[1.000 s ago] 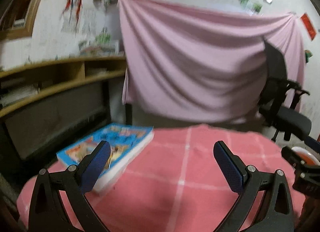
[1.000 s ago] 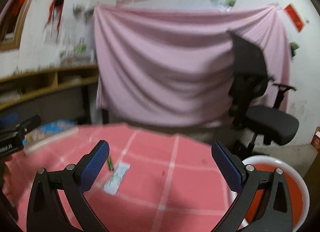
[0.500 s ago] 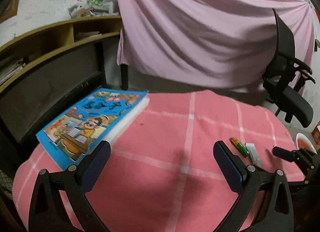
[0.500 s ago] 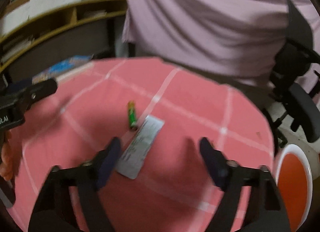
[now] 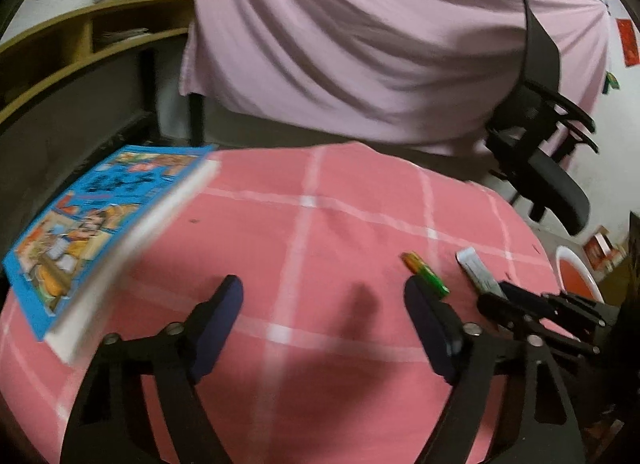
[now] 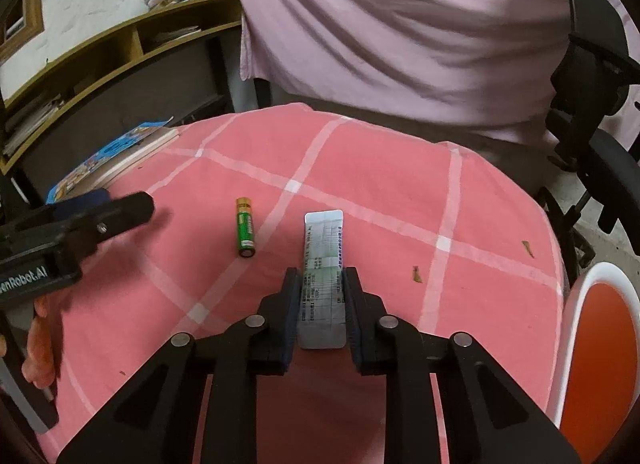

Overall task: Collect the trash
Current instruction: 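Lower the left gripper onto the green battery while the right gripper reaches the white tube, then grasp the green battery with the left gripper while the right gripper grasps the white tube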

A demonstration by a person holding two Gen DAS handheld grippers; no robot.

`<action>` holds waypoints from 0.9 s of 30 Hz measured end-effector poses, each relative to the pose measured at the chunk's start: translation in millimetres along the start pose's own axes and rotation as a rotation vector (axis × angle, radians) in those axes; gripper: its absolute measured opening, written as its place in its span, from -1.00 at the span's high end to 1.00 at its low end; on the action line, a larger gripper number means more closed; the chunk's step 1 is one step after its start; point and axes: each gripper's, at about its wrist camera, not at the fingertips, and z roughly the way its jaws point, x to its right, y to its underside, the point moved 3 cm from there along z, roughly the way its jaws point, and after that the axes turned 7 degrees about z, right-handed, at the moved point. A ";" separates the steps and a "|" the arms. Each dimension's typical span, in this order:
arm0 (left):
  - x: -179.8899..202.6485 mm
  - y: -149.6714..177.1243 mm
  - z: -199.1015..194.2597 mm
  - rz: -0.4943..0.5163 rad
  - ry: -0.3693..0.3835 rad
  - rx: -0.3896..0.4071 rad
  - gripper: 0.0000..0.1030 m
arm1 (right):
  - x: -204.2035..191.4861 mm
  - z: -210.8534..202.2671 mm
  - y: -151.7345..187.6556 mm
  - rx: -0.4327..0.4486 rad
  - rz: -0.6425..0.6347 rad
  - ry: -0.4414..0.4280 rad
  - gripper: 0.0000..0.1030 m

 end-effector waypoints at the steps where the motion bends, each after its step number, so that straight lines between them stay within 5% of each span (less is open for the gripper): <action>1: 3.2 -0.9 1.4 0.004 0.011 -0.005 -0.36 | 2.1 -0.9 0.3 0.003 0.003 0.007 0.63; 7: 27.3 -9.9 9.5 0.014 0.106 -0.006 -0.34 | 33.6 -7.9 -0.4 0.022 0.086 0.034 0.63; 10: 39.2 -14.7 16.8 0.032 0.126 -0.025 -0.18 | 47.0 -10.0 -0.9 0.028 0.138 0.023 0.63; 27: 79.5 -15.3 54.3 0.187 -0.021 -0.127 0.38 | 53.5 -7.3 1.2 0.011 0.157 0.019 0.63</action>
